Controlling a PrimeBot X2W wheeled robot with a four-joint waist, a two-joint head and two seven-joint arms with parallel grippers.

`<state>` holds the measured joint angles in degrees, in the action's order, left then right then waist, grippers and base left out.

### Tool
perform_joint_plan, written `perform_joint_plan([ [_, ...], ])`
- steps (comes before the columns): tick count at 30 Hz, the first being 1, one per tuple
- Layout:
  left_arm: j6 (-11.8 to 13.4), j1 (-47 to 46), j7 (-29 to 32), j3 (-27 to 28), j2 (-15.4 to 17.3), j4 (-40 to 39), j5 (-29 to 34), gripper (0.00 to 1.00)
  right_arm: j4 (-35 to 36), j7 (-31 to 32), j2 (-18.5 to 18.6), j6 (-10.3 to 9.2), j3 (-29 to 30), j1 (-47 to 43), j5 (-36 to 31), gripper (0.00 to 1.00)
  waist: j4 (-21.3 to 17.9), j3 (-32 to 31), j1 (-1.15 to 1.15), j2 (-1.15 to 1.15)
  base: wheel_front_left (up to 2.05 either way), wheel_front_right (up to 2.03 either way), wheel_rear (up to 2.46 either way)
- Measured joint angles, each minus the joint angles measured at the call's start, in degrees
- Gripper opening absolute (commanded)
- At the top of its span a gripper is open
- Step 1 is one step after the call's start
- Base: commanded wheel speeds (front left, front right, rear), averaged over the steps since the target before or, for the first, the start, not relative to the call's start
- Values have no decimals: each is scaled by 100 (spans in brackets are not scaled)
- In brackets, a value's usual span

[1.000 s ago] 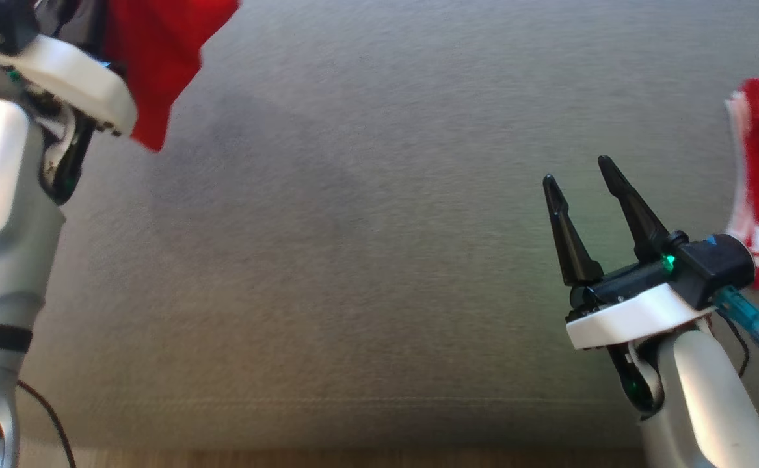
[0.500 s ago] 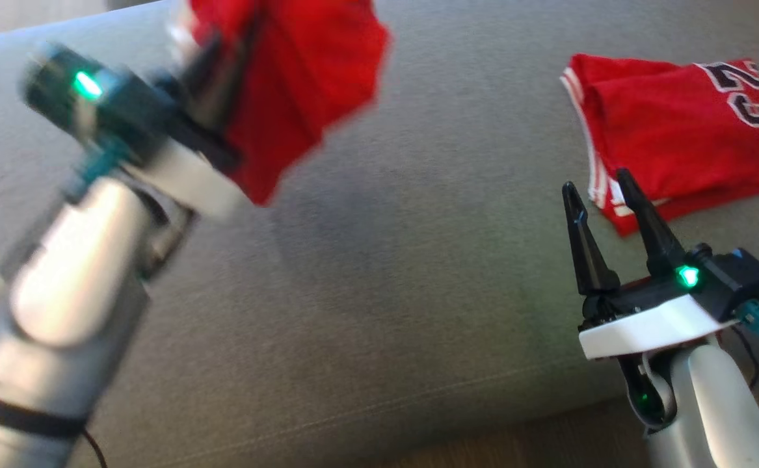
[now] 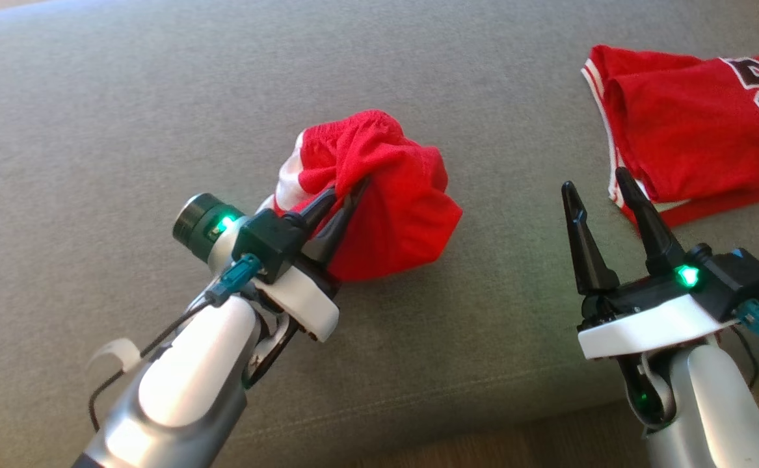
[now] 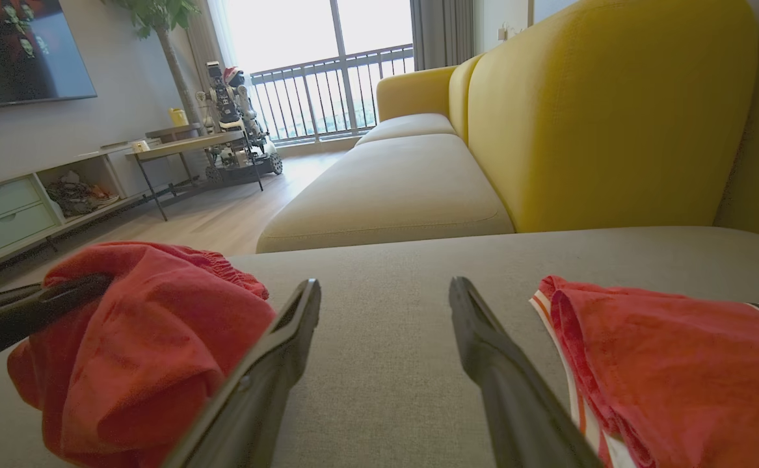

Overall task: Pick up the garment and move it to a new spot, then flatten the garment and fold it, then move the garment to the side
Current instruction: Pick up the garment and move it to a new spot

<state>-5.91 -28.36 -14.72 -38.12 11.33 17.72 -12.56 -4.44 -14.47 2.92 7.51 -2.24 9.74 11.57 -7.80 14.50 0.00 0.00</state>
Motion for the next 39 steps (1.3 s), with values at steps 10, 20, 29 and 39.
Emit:
perform_joint_plan([
  [10, 679, 624, 1, 859, -241, -636, 152, 100, -85, 0, 0, 0, -35, -155, -46, 100, 291, -429, 0, 0, 0, 0, 0],
  [20, 1199, 2664, 0, 2268, -390, -1532, -48, 100, -182, 0, -2, 0, -3, -697, -42, 100, 640, -1025, 0, 0, 0, 0, 0],
  [29, 1249, 3682, 1, 2683, -665, -2002, 361, 100, -249, 0, -5, 0, 21, -1053, -42, 100, 901, -1440, 0, 0, 0, 0, 0],
  [39, 1238, 3996, 0, 2932, -779, -2180, 725, 100, -312, 0, -12, 0, -47, -1078, 14, 100, 863, -1529, 0, 0, 0, 0, 0],
])
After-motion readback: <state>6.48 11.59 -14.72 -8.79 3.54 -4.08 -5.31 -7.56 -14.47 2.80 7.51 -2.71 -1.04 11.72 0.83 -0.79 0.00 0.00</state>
